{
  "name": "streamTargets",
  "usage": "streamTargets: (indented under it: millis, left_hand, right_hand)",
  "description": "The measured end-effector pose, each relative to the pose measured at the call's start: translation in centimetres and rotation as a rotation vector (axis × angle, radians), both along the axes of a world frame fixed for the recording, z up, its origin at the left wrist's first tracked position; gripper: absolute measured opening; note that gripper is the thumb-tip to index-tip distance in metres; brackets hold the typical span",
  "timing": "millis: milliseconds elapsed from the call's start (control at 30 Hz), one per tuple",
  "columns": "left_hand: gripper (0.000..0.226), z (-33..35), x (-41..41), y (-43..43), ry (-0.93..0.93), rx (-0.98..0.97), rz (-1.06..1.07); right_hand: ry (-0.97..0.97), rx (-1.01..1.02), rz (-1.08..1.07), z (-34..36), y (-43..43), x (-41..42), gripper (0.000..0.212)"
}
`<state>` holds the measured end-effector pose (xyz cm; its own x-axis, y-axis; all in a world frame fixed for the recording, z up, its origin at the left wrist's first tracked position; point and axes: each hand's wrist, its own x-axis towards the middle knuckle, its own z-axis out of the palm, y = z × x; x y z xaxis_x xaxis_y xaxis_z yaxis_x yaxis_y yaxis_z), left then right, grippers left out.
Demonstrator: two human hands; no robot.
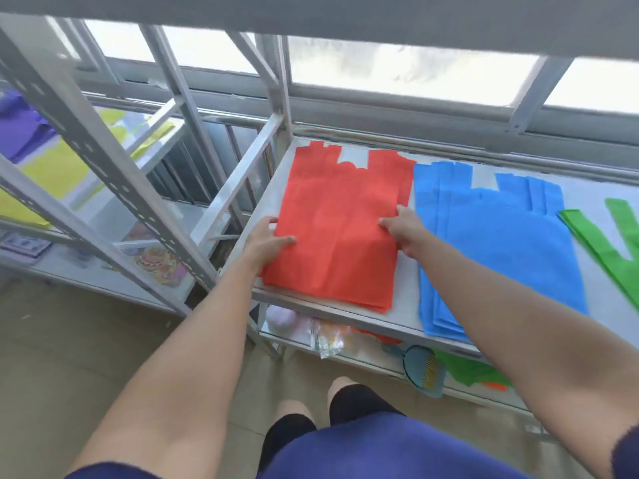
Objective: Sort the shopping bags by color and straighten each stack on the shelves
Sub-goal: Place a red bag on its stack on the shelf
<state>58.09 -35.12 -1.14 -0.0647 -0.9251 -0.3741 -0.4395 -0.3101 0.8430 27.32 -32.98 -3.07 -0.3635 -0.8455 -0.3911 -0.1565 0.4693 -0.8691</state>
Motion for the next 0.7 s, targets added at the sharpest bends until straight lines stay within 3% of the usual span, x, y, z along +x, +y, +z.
streamTargets:
  millis: [100,233,533,700]
  left_hand:
    - [0.063,-0.2,0.3,0.4,0.047,-0.036,-0.009]
    - [0.063,-0.6,0.9,0.9,-0.032,-0.13,-0.028]
    - [0.074,0.3,0.3,1.6,-0.187,-0.159,-0.023]
    - [0.071,0.9,1.3,2.2,-0.181,-0.172,0.116]
  right_hand:
    - [0.141,-0.084,0.04,0.7,-0.1,0.2,0.036]
    - [0.219,-0.164,0.042,3.0,0.0,1.2,0.042]
    - [0.293,-0.004,0.097,3.6,1.6,0.7,0.067]
    - [0.393,-0.033,0.133,6.1,4.1,0.8,0.065]
